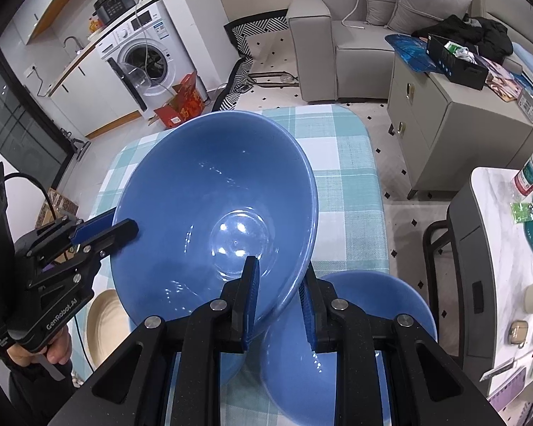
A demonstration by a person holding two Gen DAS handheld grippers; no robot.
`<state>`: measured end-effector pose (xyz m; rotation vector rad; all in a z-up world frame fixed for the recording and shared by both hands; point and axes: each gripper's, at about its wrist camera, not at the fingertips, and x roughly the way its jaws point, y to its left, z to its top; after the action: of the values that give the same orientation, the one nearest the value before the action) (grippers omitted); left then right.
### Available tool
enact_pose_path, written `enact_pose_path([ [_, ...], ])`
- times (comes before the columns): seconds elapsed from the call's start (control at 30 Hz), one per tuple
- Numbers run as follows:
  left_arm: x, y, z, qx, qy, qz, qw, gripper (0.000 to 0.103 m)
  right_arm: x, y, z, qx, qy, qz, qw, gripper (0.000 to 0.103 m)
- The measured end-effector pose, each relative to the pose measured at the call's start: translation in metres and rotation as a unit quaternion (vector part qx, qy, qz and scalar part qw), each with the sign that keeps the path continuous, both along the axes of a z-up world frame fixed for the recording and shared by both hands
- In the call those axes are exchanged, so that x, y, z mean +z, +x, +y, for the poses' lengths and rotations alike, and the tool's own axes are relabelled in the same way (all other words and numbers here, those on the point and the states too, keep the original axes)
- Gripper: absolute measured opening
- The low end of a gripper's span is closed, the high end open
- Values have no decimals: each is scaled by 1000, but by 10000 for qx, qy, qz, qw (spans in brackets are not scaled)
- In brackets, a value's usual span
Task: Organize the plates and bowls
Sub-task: 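Lift the gripped blue bowls and carry them toward the plate stack with both tools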
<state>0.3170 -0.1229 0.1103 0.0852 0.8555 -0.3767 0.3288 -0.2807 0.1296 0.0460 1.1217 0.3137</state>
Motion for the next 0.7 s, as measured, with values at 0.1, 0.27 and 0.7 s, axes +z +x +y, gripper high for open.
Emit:
enact_pose_path([
  [0.1, 1, -5, 5, 10, -5, 10, 10000, 17, 2, -6, 4, 53, 19, 4, 10000, 22],
  [0.27, 1, -14, 12, 11, 15, 39, 10000, 17, 3, -15, 12, 176, 43, 57, 9998, 22],
  [0.7, 0, -42, 25, 20, 120, 20, 9999, 17, -3, -34, 29, 435, 40, 247, 9987, 22],
])
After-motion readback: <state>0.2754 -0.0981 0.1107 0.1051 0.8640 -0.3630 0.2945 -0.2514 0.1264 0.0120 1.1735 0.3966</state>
